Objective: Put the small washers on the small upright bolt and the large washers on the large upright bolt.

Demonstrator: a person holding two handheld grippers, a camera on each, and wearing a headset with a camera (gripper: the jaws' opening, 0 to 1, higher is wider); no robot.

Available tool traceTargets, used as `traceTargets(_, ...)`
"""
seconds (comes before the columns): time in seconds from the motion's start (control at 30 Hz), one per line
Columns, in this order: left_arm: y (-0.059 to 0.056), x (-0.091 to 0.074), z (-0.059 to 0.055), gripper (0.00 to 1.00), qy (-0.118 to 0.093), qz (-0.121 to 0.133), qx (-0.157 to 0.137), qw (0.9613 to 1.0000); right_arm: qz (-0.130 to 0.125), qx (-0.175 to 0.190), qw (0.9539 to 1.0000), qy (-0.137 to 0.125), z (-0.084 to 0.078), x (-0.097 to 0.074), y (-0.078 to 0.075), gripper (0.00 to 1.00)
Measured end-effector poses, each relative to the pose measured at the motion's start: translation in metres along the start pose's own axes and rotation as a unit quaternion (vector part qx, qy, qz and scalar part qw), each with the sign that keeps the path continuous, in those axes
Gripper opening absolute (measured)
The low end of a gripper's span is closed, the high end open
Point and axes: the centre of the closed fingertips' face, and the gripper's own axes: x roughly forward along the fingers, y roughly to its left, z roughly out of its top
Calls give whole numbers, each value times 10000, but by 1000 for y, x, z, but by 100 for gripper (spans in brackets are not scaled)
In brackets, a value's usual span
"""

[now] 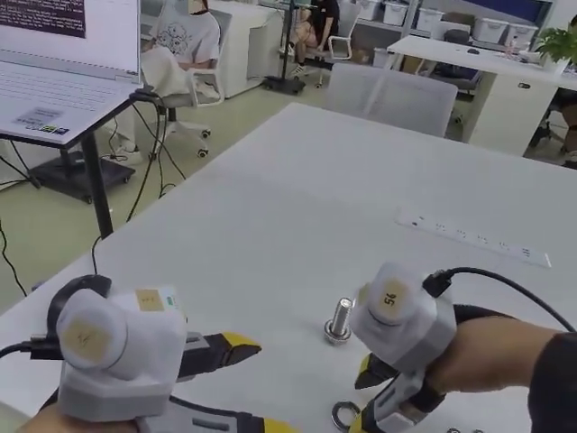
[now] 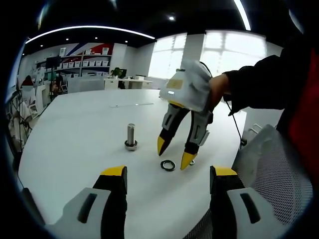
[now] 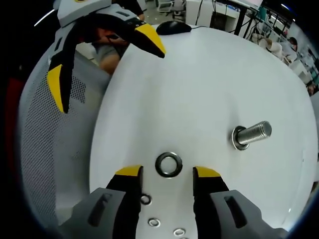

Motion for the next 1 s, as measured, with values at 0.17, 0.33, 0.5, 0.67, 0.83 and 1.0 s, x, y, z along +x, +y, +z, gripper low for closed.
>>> traceTargets(0.17, 1, 0, 0, 66, -11, 9, -19, 10000, -7, -56, 10000, 35, 2, 2, 0, 38)
traceTargets(0.33, 1, 0, -1, 66, -17, 18, -33, 10000, -13, -82, 9999, 66, 1, 5, 1, 37)
traceTargets(0.5, 2, 0, -1, 66, -30, 22, -44, 10000, -35, -118, 9999, 107, 1, 7, 1, 35)
traceTargets(0.67, 2, 0, -1, 66, -37, 27, -52, 10000, -118, -236, 9995, 166, 0, 8, -1, 32)
traceTargets(0.83, 3, 0, -2, 66, -42, 31, -67, 10000, -200, -357, 9989, 226, 0, 8, -3, 30)
traceTargets(1.0, 3, 0, -2, 65, -41, 35, -60, 10000, -205, -414, 9986, 240, 0, 8, -1, 29)
